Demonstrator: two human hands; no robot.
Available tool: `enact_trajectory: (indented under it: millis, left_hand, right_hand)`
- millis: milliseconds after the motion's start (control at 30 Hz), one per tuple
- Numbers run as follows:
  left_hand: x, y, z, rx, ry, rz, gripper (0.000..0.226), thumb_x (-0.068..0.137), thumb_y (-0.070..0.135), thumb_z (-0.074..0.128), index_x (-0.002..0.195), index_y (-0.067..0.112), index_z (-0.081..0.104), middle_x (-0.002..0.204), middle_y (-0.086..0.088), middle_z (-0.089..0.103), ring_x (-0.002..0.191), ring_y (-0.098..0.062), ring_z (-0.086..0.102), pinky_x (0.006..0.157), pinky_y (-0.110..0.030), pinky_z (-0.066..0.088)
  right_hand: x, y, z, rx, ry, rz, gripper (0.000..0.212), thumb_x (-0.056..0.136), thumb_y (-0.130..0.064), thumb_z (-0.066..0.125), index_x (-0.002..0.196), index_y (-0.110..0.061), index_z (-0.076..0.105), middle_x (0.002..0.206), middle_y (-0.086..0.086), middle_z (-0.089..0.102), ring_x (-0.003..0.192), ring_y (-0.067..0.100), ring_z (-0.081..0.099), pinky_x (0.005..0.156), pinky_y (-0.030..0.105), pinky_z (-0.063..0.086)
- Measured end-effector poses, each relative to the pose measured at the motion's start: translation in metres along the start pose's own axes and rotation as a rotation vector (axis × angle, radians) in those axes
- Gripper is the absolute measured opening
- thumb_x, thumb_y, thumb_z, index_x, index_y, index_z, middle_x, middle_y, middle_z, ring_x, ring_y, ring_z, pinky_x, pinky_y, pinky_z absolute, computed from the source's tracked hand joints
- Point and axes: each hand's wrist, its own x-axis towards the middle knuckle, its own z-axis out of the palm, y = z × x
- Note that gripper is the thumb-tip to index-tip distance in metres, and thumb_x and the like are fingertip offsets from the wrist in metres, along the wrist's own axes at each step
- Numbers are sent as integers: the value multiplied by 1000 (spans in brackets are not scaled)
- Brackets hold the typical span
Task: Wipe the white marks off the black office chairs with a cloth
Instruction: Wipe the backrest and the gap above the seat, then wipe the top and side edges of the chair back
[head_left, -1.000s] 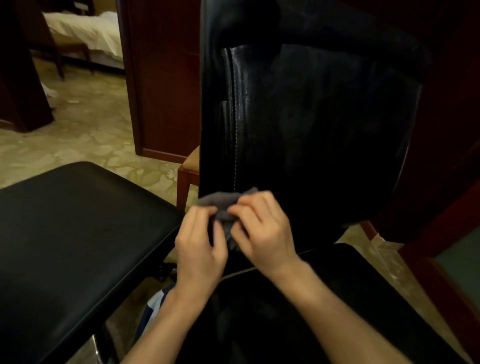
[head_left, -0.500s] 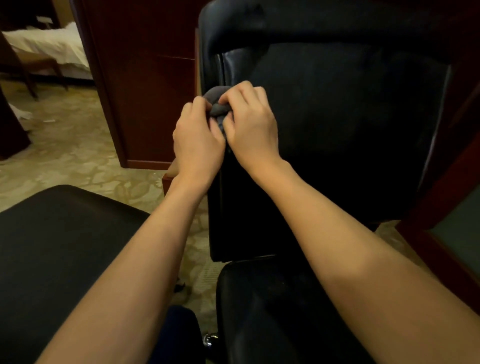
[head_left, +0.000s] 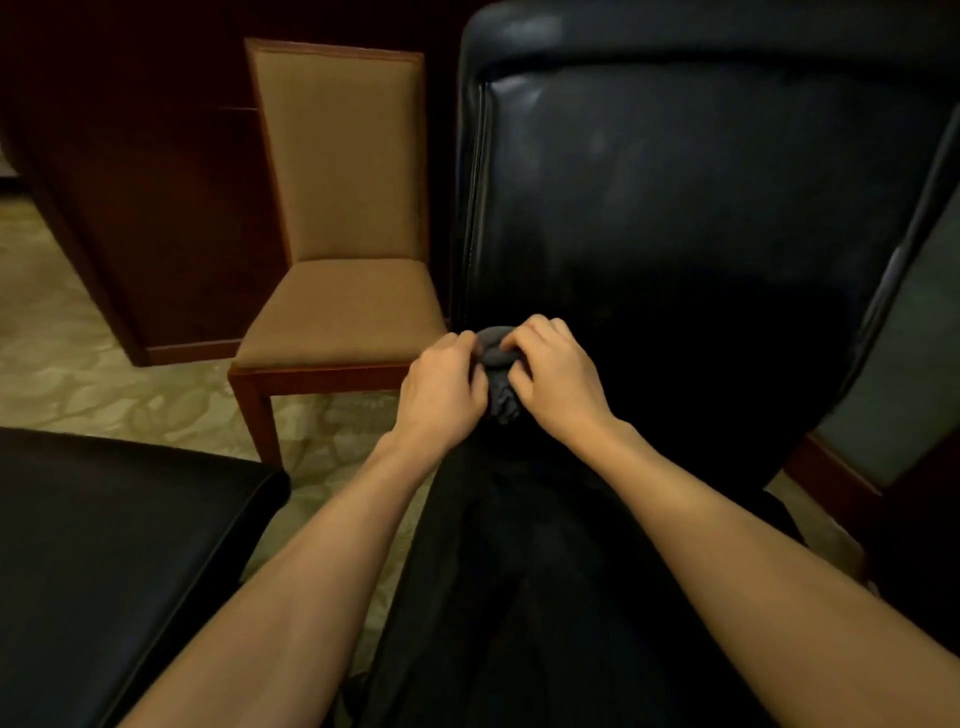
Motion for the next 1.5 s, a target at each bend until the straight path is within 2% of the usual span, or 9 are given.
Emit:
enact_trajectory:
  millis: [233,467,600,767,900,1067,1233,1400,1500]
  left_hand:
    - [-9,23,54,60,-192,192,12,94,13,54,104,9,58,103,-12,57,95,-36,60,74,-44,47]
    - [-45,-25,119,270,-427,52,30,96,10,49,126,12,56,117,-8,54,114,-29,55,85,-40,49]
    - [-54,-40,151,296,-407,25,41,90,8,59,130,12,54,124,-9,51,114,-29,53,89,-37,49]
    - [-46,-19,195,214,-344,145,40,91,6,58,130,13,60,130,-9,54,114,-28,51,95,-37,48]
    - [-46,35,226,122,-377,238,27,92,8,54,115,13,69,118,-8,61,107,-30,53,87,-38,46]
    - [-91,112,248,-33,-465,459,10,67,5,71,71,14,72,74,-5,65,69,-29,61,56,-31,49]
    - [-94,119,244,26,-565,665,30,55,16,88,80,14,72,84,-6,66,77,-26,64,66,-31,54]
    - [-27,56,242,236,-486,576,30,87,14,64,117,10,64,122,-10,61,113,-30,57,92,-38,47]
    - [-8,49,250,218,-442,473,23,86,4,62,109,6,66,111,-13,65,106,-33,61,83,-40,51]
  right_hand:
    - [-70,49,-3,12,-3,185,23,84,-4,64,107,-7,68,103,8,61,94,28,55,81,39,49]
    - [-114,37,83,-71,-289,303,28,88,-4,57,116,-7,60,118,12,54,108,32,50,86,43,46]
    - [-116,49,108,-178,-336,219,31,85,-6,65,115,-5,61,118,14,56,107,34,51,88,42,49]
    - [-140,84,98,-212,-305,337,32,84,-6,67,116,-3,62,119,14,57,105,34,52,86,41,49]
    - [-170,117,62,-243,-261,499,23,88,-6,62,111,-4,65,112,13,58,103,35,53,75,40,45]
    - [-248,137,-8,-362,-232,716,20,84,-2,61,102,-7,66,102,9,58,94,32,54,72,41,48]
    - [-274,127,-20,-337,-191,819,21,76,1,70,95,-7,69,95,8,61,85,29,57,67,41,53]
    - [-196,136,49,-187,-160,717,18,79,-6,64,96,-4,69,98,15,63,94,39,59,84,41,51]
    - [-168,141,63,-198,-133,747,21,90,-2,55,109,1,64,112,18,60,107,40,53,91,44,46]
